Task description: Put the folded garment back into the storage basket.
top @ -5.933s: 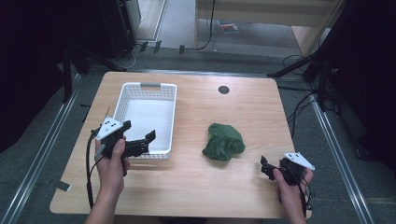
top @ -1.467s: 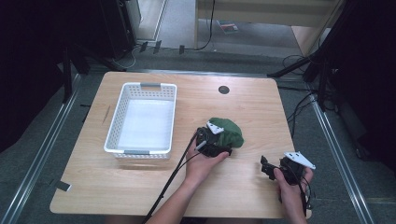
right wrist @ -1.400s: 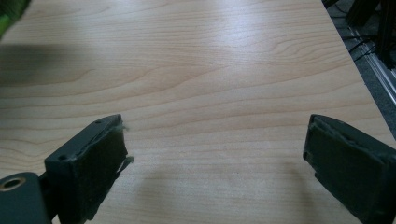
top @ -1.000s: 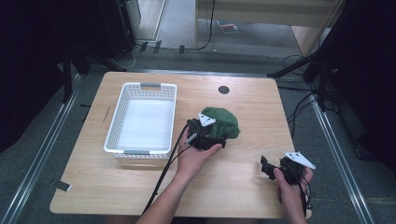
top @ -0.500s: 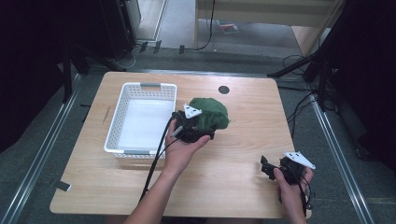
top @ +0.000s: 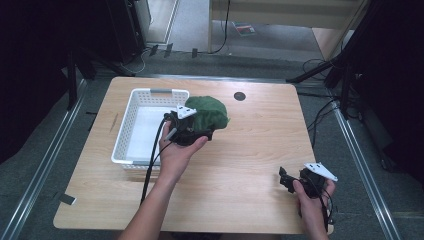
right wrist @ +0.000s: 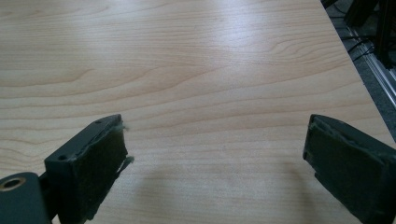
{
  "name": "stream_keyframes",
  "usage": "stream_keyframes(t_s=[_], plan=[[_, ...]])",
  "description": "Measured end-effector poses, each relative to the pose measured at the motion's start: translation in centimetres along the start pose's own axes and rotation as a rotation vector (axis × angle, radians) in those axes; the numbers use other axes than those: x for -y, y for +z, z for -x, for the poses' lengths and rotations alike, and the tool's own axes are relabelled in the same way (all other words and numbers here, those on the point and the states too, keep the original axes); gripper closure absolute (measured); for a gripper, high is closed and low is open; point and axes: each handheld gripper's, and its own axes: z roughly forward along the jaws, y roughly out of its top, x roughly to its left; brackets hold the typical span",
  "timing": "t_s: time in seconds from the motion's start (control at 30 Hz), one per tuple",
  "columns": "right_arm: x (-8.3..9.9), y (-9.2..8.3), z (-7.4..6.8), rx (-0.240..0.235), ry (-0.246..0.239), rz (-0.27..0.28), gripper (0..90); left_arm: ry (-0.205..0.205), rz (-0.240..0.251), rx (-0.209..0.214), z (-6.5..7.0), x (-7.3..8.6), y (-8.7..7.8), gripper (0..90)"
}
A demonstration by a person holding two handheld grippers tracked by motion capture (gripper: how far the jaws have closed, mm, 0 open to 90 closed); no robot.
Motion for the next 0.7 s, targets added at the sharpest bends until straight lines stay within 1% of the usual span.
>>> stream_keyframes(t_s=[0.17,0.33,0.4,0.47,0.7], plan=[[0.0,0.0,0.0,0.001,-0.001,0.001,6.2,-0.016,0.011,-0.029,-1.6,-0.2,-0.8,22.9],[0.0,0.0,0.0,0.002,0.0,0.0,6.2,-0.028,0.021,-0.046,-3.0,-0.3,-1.5,22.9],[0.0,0.0,0.0,0.003,-0.001,0.001,6.2,-0.05,0.028,-0.049,-3.7,-0.1,-1.8,23.0],[0.0,0.0,0.0,0.003,-0.001,0.001,6.2,-0.063,0.027,-0.057,-4.3,0.1,-1.9,23.1],[0.0,0.0,0.0,0.002,0.0,0.0,6.2,-0.093,0.02,-0.109,-6.8,0.7,-2.4,23.2]])
